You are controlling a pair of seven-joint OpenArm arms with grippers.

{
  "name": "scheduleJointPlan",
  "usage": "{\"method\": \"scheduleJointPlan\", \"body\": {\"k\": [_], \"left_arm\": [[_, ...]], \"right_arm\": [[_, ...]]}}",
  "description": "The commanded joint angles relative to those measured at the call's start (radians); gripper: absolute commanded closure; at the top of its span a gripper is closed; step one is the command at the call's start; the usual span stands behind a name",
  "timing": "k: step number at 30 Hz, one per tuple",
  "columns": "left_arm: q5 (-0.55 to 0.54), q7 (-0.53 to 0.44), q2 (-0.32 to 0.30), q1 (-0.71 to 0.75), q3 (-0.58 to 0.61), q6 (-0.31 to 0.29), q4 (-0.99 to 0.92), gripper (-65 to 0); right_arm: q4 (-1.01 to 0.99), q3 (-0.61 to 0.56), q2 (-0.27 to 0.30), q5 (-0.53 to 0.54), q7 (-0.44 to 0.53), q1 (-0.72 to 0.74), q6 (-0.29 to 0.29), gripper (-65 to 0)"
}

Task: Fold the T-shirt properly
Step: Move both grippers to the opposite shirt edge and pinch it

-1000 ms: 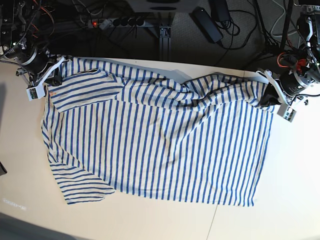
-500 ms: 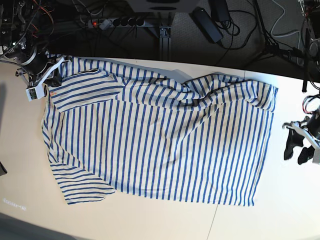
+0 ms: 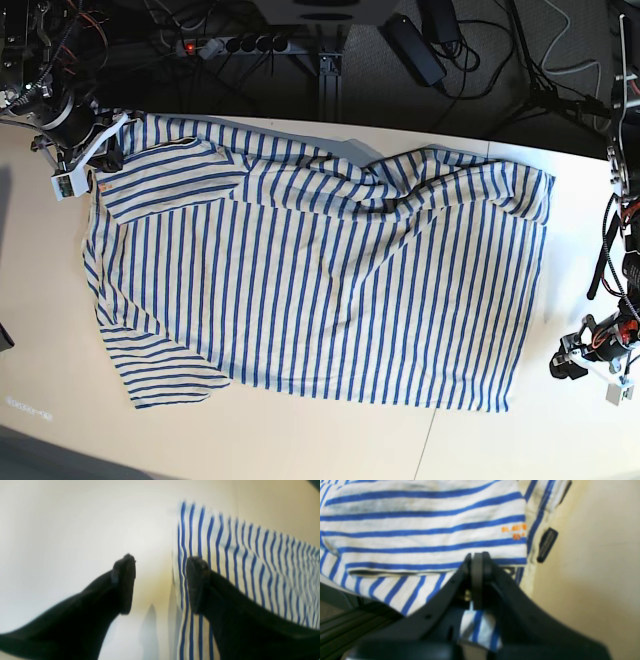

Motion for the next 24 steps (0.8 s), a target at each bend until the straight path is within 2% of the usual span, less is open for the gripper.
{"method": "scheduleJointPlan", "body": {"k": [1,4,9,16,24], "left_arm": [[-0.010,-0.019,0.002,-0.055,-0.002,-0.016,-0.034,-35.7],[-0.011,-0.026,0.034,-0.088,-0.002,-0.016,-0.145,-35.7],[-0.011,-0.034,0.070,-0.082,-0.002,-0.002,-0.219,-35.7],[-0.005,-0.060,0.078,-0.084,-0.002,0.003,-0.223,-35.7],[-0.006,-0.075,0.122,-0.085,-0.002,0.003,-0.223,-35.7]], "right_arm": [[0.014,0.010,0.017,0.006,0.016,0.002,0.030,0.0],[0.014,0.010,0.017,0.006,0.014,0.002,0.030,0.0],[0.014,0.010,0.017,0.006,-0.011,0.002,0.030,0.0],[0.014,0.010,0.016,0.007,-0.017,0.000,0.030,0.0],[0.014,0.010,0.017,0.019,-0.018,0.000,0.030,0.0]]}}
